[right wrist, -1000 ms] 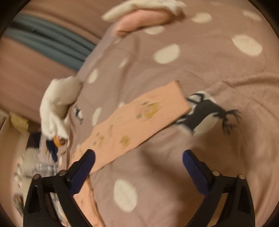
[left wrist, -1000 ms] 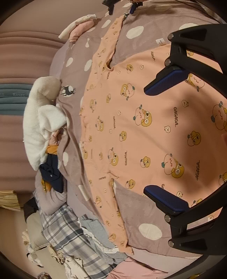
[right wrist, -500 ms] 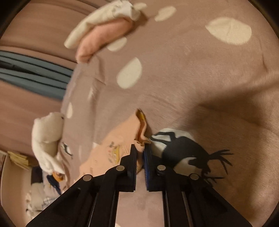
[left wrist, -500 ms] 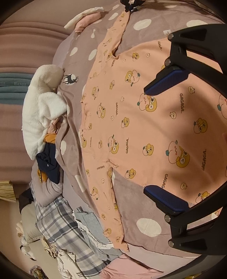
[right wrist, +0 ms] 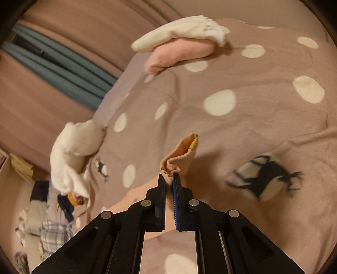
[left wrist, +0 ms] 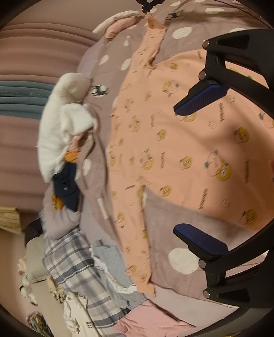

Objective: Fold small clothes
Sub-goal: 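Grasp the sleeve cuff of the peach garment with the right gripper, then lift the sleeve and fold it across the garment body with the right gripper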

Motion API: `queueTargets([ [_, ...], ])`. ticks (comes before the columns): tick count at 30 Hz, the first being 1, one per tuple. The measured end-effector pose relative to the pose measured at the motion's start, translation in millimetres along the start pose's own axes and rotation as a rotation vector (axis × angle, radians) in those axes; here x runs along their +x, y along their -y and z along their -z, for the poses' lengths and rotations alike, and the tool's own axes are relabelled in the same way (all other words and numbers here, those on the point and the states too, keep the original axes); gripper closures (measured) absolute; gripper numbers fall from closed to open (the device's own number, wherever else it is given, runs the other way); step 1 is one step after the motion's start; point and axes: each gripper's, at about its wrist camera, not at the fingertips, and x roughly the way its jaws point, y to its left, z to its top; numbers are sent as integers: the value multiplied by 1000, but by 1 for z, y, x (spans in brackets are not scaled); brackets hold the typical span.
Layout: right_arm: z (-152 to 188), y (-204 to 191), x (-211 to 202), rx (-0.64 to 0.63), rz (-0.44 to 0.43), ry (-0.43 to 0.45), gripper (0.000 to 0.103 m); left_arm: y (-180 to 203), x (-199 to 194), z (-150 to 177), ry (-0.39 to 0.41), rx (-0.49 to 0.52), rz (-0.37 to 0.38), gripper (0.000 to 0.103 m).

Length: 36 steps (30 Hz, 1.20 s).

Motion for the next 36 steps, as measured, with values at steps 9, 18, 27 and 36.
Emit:
queueTargets([
  [9,42,-87,5,-145,-77,-45,95,-25,22,9,-23,-53,-37,1],
  [18,107,-183,34,-295,-143,-126,95,-56,11,14,21,-121,13,1],
  [27,186,-257,81,-349,-205,-254,95,-80,20,19,16,-141,25,1],
  [36,283,-333,131,-459,-228,-386,95,-127,18,23,-10,-213,0,1],
])
